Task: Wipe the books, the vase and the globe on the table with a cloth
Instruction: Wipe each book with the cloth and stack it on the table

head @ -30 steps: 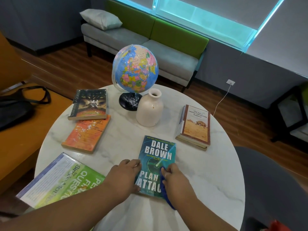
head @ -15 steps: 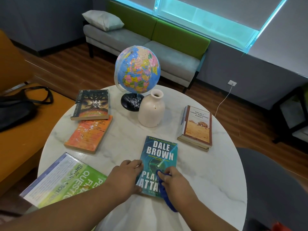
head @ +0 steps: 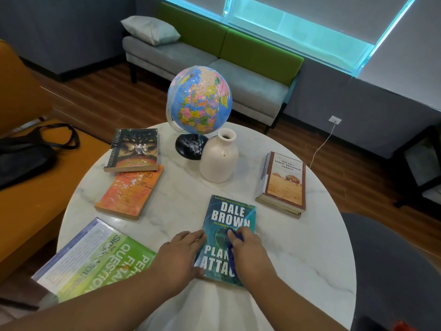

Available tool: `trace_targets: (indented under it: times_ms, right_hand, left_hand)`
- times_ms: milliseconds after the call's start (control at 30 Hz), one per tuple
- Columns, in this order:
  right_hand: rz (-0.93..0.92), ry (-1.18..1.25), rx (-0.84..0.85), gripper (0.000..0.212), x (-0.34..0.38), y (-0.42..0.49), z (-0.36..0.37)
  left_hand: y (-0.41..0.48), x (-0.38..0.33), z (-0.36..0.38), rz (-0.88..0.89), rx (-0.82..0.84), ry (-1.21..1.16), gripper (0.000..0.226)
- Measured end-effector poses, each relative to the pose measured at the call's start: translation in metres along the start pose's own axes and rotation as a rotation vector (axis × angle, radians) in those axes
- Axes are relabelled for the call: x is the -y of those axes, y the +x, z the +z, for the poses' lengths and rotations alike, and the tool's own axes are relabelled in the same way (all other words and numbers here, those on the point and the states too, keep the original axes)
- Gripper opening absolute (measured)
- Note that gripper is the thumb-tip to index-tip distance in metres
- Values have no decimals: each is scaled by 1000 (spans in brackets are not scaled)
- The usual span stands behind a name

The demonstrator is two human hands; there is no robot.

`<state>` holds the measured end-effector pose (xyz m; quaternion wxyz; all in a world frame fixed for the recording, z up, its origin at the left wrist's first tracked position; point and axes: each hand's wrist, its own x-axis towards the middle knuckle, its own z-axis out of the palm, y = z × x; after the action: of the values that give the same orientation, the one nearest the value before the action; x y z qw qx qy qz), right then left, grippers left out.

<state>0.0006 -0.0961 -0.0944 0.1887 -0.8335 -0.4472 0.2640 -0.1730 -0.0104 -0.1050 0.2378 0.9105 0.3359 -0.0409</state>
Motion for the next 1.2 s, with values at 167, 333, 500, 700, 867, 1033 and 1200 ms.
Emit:
trace_targets:
  times_ms: [167,333,500,700,867,1033,1200]
  right_hand:
    - [-558,-504,83,55,-20,-25,15]
    - [-348,-254,-8,38,-10,-2,2]
    - [-545,-475,143,57,-3,-25,17]
    - [-514,-423,63,54,-6,4,13]
    - [-605,-449,153,56,4,-14,25]
    - [-658,-397,155,47,-4,0,18]
    - [-685,-381,103,45,2,-9,25]
  left_hand:
    - [-5,1,5,-16,-37,-82,75]
    - [-9,5,2,-9,-50,-64,70]
    - [-8,5,-4,-23,-16,-22,70]
    - [-4,7,-10,-3,38,-2,79]
    - [-1,12,-12,-21,49,-10,84]
    - [-2,18,-20,18,107,104,83]
    - [-11,19,-21,33,67,150,92]
